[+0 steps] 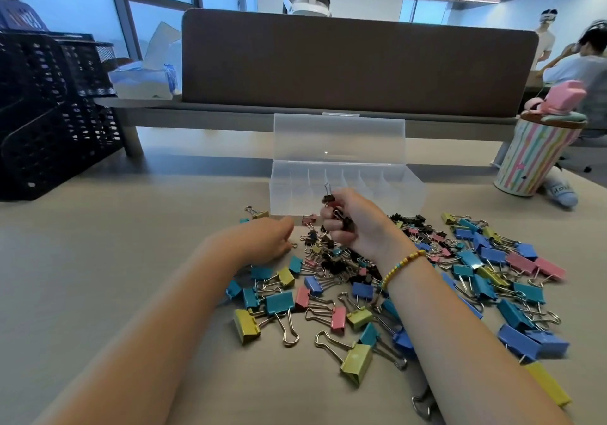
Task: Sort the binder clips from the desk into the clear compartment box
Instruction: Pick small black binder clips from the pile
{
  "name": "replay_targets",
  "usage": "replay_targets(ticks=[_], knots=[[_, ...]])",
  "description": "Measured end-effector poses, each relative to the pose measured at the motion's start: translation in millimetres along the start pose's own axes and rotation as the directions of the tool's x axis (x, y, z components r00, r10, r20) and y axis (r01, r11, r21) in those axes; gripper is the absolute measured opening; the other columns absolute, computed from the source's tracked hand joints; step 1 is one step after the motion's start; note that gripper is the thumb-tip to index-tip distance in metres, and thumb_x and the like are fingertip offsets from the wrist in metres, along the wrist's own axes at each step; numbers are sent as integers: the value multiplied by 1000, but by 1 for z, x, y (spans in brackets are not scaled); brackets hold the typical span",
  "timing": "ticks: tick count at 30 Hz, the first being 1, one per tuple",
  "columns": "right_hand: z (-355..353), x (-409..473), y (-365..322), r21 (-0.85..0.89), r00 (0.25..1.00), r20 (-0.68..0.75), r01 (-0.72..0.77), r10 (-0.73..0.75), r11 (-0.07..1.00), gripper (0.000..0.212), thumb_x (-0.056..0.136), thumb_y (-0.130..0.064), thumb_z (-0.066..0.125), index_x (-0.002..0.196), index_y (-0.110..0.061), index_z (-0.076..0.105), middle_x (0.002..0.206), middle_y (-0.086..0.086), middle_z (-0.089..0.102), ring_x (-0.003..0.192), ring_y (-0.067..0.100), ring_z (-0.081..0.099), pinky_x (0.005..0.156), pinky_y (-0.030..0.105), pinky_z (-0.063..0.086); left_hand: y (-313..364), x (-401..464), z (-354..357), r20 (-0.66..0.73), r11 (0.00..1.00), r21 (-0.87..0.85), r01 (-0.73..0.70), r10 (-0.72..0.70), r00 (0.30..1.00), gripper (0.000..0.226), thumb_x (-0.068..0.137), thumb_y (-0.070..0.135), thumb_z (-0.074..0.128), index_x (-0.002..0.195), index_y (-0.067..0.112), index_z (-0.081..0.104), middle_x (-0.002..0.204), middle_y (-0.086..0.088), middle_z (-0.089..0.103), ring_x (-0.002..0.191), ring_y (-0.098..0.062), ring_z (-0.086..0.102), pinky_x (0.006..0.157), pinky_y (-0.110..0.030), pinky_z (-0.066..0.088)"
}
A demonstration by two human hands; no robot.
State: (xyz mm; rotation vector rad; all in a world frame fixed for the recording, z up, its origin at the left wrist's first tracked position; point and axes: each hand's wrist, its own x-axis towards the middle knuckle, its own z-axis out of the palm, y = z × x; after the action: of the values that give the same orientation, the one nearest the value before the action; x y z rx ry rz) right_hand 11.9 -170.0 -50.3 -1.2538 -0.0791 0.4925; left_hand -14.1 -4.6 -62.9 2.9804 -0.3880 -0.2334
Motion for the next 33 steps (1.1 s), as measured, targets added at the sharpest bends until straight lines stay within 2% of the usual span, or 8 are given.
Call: replay_targets(ticks=[5, 10, 14, 17, 19, 23, 28, 33], knots=[[-2, -3, -1, 226, 999, 30, -18, 12, 974, 22, 100, -26, 37, 86, -10, 42, 66, 2, 41, 45, 6, 34, 30, 11, 23, 3, 3, 3, -1, 1000, 10, 5, -5, 1000, 16, 96, 23, 44, 105, 11, 43, 78, 4, 47, 75, -12, 46, 72, -23, 41], [-7, -3, -1, 175, 994, -109, 32, -13, 984, 24, 98, -26, 44, 80, -11, 45, 69, 2, 46, 45, 5, 35, 33, 10, 23, 5, 8, 6, -74, 998, 33, 47, -45, 996, 24, 97, 21, 39, 116, 6, 43, 93, -7, 58, 78, -15, 48, 76, -26, 43], [-4, -8, -7, -26, 994, -100, 52, -54, 998, 18, 99, -13, 43, 91, -4, 56, 74, 4, 51, 44, 3, 36, 34, 11, 23, 5, 10, 9, -174, 928, -372, -9, -60, 983, 23, 96, 14, 42, 118, 9, 43, 72, 2, 51, 59, -8, 43, 52, -15, 37], [-4, -10, -16, -65, 994, -82, 68, -74, 996, 19, 99, -7, 39, 96, -4, 58, 70, 3, 48, 40, 2, 36, 32, 10, 22, 10, 10, -1, -131, 364, -930, -57, -180, 975, 21, 98, 7, 33, 109, 6, 51, 59, 2, 41, 40, -4, 33, 34, -12, 27], [-7, -11, -21, -126, 993, -85, 71, -82, 989, 19, 99, -8, 39, 99, -6, 58, 63, 0, 47, 39, 2, 35, 31, 11, 22, 13, 7, -8, -100, -68, -991, -115, -198, 975, 26, 98, 9, 28, 99, 8, 54, 52, 5, 39, 34, -2, 29, 29, -10, 22], [-17, -21, -29, -479, 989, -104, 46, -109, 876, 19, 96, -21, 50, 102, -5, 59, 51, -6, 43, 39, 5, 31, 33, 14, 23, 17, -1, -9, -82, -412, -899, -148, -174, 981, 29, 96, 23, 33, 76, 11, 50, 47, 6, 38, 31, -1, 28, 27, -8, 19], [-10, -37, -23, -949, 997, -77, -70, -9, 307, 23, 88, -40, 59, 91, -17, 58, 71, -4, 51, 58, 8, 40, 51, 18, 33, 21, -3, -5, -77, -213, -972, -101, -120, 990, 37, 93, 43, 43, 67, 17, 42, 51, 6, 42, 33, -1, 29, 29, -9, 20], [-4, -33, -11, -997, 998, -51, -53, 36, 59, 23, 85, -38, 64, 91, -18, 55, 83, -5, 55, 72, 6, 48, 61, 21, 37, 21, 5, 9, -294, 639, -757, -134, -150, 944, 16, 97, 19, 43, 108, 14, 54, 69, 4, 60, 37, 1, 41, 42, -13, 33]])
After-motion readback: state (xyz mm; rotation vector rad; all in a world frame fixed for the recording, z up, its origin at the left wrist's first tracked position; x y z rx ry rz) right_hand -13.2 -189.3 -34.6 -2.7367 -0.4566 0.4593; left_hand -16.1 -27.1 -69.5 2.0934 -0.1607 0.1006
